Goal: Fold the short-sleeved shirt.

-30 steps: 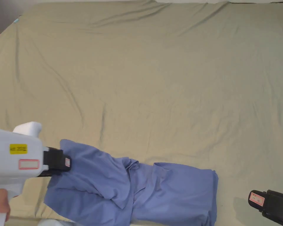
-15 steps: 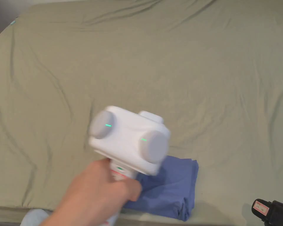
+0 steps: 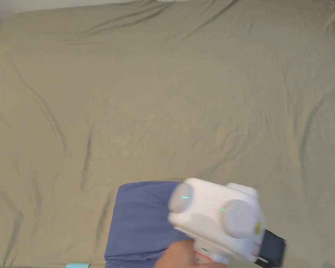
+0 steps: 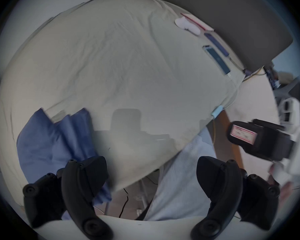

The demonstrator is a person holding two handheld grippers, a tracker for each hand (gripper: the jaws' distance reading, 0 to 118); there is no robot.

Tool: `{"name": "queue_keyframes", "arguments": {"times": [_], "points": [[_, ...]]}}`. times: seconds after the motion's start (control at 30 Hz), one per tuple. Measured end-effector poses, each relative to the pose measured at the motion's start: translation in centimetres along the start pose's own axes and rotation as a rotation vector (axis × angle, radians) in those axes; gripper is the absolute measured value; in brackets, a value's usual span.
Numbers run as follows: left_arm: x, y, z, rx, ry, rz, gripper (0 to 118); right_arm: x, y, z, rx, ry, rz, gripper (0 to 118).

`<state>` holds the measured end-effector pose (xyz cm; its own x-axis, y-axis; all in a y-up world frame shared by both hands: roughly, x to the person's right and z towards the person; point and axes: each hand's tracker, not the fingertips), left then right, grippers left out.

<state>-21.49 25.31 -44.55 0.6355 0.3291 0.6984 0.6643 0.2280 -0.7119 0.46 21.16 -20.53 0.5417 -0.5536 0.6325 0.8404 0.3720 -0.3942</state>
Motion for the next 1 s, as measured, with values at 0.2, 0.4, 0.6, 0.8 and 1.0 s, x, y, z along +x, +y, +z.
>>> {"name": "queue_keyframes", "arguments": {"times": [0.2,0.4,0.6,0.8,1.0], "points": [[-13.1,-2.9,6.7,0.095,0.562,0.178,0,-1.1,-0.2,-2.2,-0.050,0.065,0.009,0],[-17.5,-0.9,0.1,-0.038,0.947,0.160,0,-2.3,-1.0,-3.1,-0.084,0.098,0.025,0],[-3.3,-0.6,-10.3,-0.088,1.164,-0.212,0,-1.9,-1.2,-1.4,-0.061,0.077,0.017,0],[7.0,0.4,-14.0,0.043,0.844,-0.400,0,-1.1,-0.6,-0.2,-0.051,0.005,0.022,0],[3.3,1.5,-5.2,0.154,0.370,-0.107,0,-4.1,-0.5,-0.3,-0.049,0.036,0.093,0]]}}
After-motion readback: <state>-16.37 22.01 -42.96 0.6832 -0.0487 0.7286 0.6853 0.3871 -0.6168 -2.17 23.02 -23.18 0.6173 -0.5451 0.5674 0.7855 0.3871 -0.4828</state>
